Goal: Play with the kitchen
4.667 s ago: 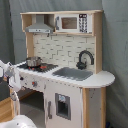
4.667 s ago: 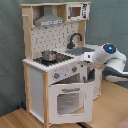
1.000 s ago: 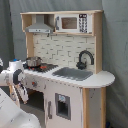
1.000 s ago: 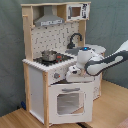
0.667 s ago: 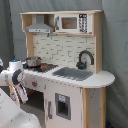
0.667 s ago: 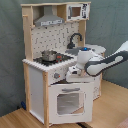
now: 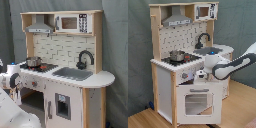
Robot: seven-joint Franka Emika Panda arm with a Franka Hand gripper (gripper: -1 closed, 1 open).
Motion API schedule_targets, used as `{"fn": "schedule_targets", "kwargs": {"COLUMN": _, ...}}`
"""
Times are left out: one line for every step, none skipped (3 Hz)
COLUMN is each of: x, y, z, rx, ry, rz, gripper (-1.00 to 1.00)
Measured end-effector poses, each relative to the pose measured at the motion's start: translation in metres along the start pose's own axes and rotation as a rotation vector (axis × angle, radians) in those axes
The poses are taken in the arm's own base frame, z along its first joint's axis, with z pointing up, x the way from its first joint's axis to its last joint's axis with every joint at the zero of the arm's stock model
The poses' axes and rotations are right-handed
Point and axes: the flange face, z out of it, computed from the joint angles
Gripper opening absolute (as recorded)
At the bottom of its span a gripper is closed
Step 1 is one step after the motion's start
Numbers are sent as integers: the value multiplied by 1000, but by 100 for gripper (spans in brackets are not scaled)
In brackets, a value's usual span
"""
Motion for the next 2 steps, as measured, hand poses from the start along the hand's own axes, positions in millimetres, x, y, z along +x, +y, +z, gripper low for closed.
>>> {"fn": "schedule_targets", "kwargs": {"x": 29, "y": -15, "z": 0, "rx": 0, "ry": 14, "rz": 22, "gripper": -100}}
{"fn": "schedule_targets", "kwargs": {"x": 39, "y": -16, "z": -6, "rx": -29, "ry": 29, "rz": 76, "gripper": -100}}
